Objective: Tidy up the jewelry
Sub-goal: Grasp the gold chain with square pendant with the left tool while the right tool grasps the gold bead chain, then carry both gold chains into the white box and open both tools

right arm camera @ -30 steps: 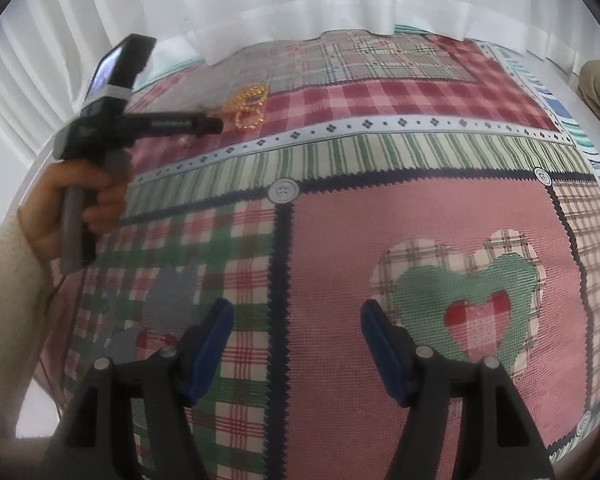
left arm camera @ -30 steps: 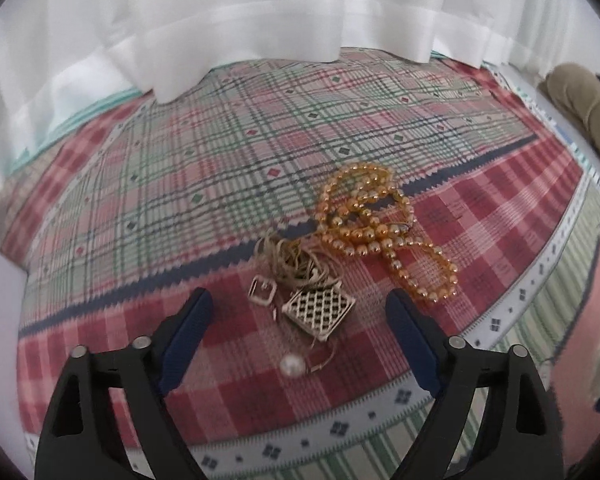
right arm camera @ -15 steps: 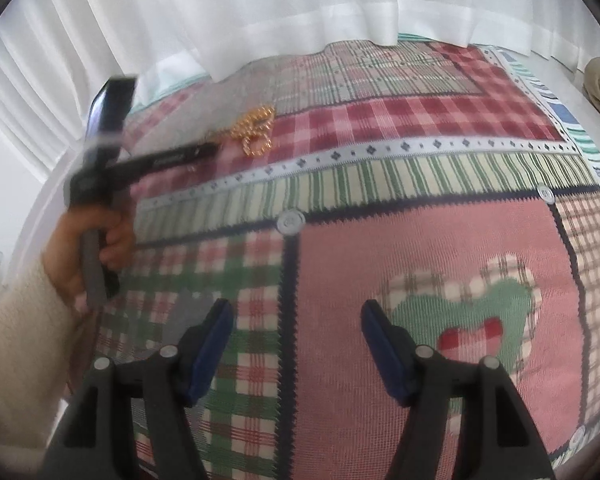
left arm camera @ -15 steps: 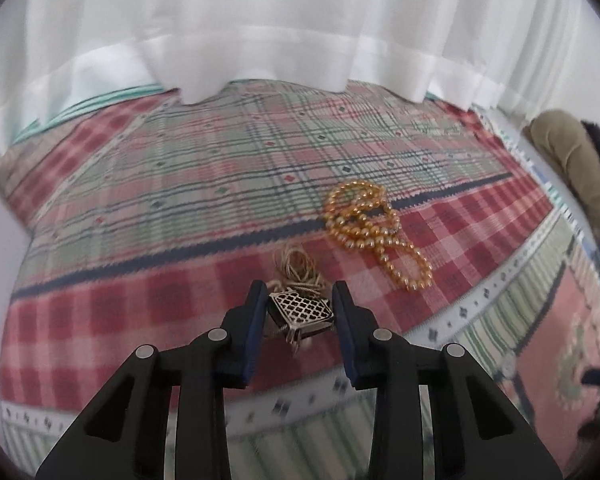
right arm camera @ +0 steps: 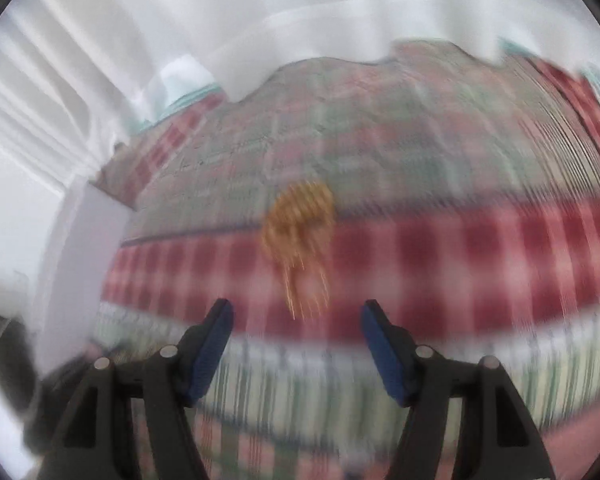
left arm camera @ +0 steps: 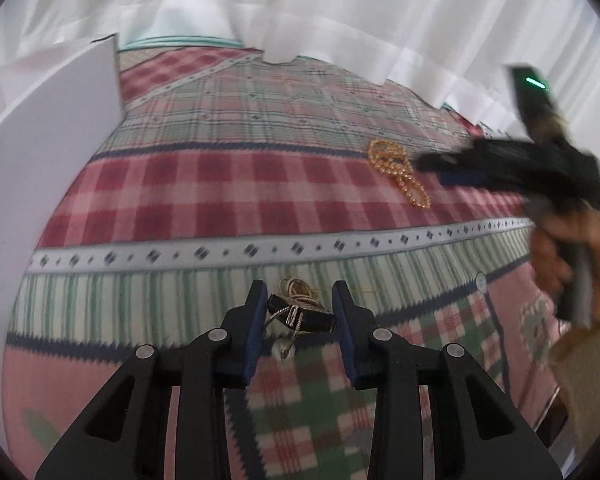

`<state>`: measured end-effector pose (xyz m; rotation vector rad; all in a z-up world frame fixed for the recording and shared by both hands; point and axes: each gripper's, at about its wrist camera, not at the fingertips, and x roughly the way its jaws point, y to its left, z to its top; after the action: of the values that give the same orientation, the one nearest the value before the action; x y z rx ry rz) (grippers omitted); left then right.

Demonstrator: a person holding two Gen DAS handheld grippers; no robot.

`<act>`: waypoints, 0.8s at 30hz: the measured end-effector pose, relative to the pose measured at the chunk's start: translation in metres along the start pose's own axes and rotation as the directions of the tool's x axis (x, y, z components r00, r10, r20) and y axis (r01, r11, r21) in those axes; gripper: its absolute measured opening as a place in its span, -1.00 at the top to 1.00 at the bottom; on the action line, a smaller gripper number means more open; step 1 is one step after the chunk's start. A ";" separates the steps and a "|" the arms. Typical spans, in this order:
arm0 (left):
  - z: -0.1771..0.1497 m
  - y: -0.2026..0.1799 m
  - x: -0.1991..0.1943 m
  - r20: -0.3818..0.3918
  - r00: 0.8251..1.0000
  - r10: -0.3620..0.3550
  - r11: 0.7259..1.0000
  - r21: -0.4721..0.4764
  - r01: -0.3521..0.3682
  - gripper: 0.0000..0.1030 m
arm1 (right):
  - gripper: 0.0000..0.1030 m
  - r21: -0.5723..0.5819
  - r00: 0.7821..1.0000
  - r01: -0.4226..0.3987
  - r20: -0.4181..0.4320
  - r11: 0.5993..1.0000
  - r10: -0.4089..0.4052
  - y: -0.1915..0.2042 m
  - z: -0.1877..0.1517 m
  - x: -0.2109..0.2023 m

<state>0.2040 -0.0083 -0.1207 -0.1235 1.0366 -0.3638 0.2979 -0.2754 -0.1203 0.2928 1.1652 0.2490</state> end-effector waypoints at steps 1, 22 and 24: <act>-0.001 0.002 -0.003 0.003 1.000 0.001 1.000 -0.004 -0.001 0.36 | -0.31 -0.024 0.999 0.047 -0.016 0.999 -0.048 0.008 0.012 0.015; -0.006 0.042 -0.110 0.092 0.995 -0.023 0.993 -0.116 0.034 0.36 | 0.85 -0.049 0.999 0.013 0.037 0.999 -0.011 0.036 0.005 -0.055; -0.008 0.047 -0.129 0.105 0.994 -0.028 0.991 -0.129 0.041 0.36 | 0.85 -0.092 0.998 -0.005 0.063 0.996 0.011 0.048 0.000 -0.080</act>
<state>0.1494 0.0817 -0.0326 -0.2755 0.9568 -0.3175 0.2657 -0.2576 -0.0344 0.2231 1.0862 0.2977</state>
